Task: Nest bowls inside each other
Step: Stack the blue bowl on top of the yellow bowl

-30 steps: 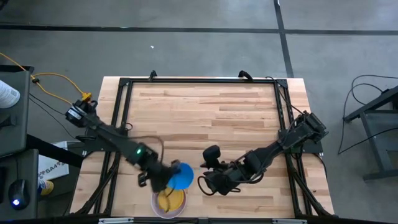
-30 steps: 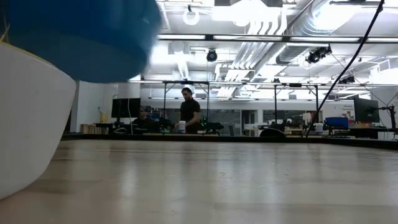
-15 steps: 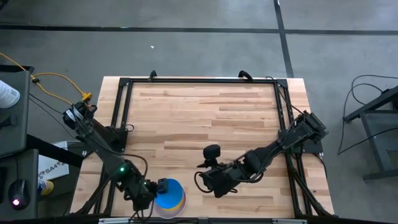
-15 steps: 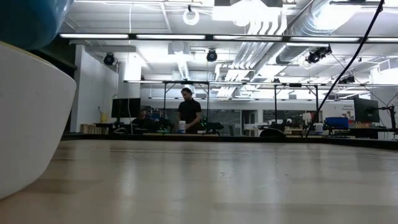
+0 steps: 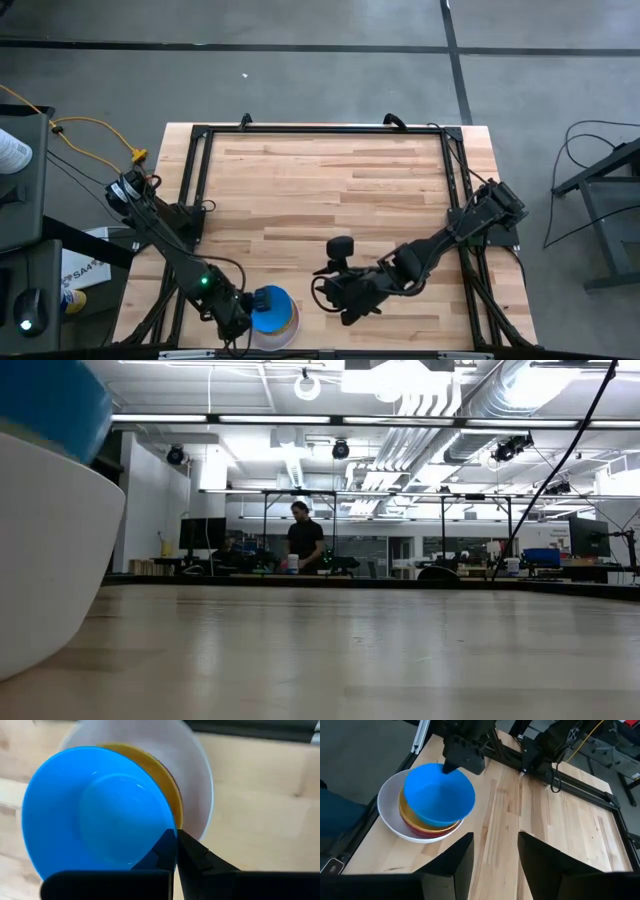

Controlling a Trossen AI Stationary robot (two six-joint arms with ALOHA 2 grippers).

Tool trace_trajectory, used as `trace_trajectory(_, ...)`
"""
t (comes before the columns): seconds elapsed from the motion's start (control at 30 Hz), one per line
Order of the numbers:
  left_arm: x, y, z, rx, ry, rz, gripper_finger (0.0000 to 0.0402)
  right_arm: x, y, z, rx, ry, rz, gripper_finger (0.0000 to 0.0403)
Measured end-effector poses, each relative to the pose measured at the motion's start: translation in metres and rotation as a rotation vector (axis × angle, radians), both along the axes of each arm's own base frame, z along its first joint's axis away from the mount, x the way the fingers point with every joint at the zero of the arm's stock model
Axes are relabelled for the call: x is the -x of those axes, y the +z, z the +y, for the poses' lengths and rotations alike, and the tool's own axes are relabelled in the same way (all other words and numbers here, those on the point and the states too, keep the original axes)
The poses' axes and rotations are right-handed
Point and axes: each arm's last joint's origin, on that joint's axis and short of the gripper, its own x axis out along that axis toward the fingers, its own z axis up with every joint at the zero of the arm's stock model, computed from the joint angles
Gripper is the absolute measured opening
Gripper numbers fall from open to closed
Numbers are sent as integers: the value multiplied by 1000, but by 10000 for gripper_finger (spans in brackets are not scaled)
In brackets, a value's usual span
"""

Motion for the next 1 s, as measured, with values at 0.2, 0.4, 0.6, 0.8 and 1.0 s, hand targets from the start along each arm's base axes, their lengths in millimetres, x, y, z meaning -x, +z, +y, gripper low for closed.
trace_trajectory(0.2,-2,3,-6,91,-30,-3,0,0,0,0,0,0,1,146)
trace_trajectory(0.4,-2,3,-6,92,-33,6,0,0,0,0,1,0,2,146)
trace_trajectory(0.6,-3,0,-6,76,-61,10,0,0,0,0,1,0,2,146)
trace_trajectory(0.8,-2,-16,-5,24,-79,13,0,0,-1,1,-25,-14,1,146)
trace_trajectory(1.0,-4,-20,-5,14,-77,-38,3,1,0,2,-29,-12,0,146)
